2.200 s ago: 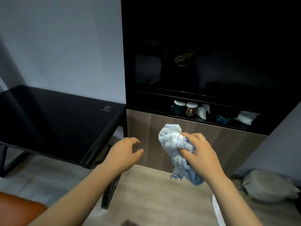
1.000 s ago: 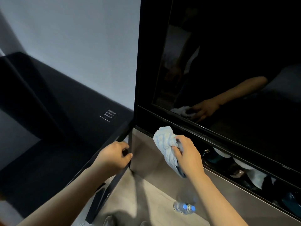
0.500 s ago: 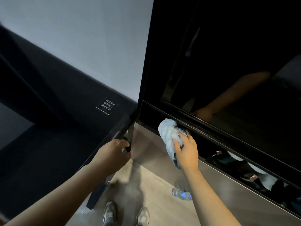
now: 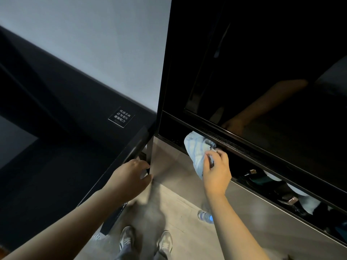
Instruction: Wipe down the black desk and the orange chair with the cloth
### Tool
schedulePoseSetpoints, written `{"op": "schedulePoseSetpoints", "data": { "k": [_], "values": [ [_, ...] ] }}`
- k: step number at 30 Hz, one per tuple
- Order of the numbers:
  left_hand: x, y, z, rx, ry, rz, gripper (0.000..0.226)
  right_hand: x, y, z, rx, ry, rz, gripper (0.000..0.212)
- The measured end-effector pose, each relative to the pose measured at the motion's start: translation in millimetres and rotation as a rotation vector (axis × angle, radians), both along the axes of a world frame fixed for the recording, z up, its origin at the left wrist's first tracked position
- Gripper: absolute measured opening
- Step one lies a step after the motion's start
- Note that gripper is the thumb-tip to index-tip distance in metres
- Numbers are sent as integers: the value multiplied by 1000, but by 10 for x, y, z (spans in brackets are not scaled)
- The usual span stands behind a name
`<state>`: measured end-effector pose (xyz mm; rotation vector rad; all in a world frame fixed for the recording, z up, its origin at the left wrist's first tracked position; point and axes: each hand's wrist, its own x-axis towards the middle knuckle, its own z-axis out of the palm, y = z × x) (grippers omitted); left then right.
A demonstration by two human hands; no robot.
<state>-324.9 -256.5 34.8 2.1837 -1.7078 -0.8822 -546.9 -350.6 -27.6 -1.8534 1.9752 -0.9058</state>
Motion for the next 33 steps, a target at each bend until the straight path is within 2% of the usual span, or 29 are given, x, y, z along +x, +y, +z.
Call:
{"op": "schedulePoseSetpoints", "data": {
  "k": [2, 6, 8, 10, 14, 20, 27, 33],
  "values": [
    [4, 25, -39, 10, -1, 2, 33, -58, -1, -27, 103, 34, 45, 23],
    [25, 34, -88, 18, -3, 5, 33, -178, 31, 24, 283, 104, 229, 68],
    [27, 22, -103, 12, -4, 9, 31, -230, 35, 32, 303, 156, 264, 76],
    [22, 16, -117, 11, -1, 15, 31, -263, 2, 34, 247, 180, 242, 68],
    [42, 11, -161, 25, -23, 23, 30, -240, -170, 49, 132, 50, 262, 57],
    [83, 25, -231, 48, -6, 48, 31, -157, -456, -54, 263, 112, 386, 55],
    [134, 19, -190, 38, 3, 67, 32, -223, -225, -58, 234, 139, 361, 62],
    [182, 9, -75, -22, 23, 57, 28, -180, 174, 91, 30, 63, 402, 45]
  ]
}}
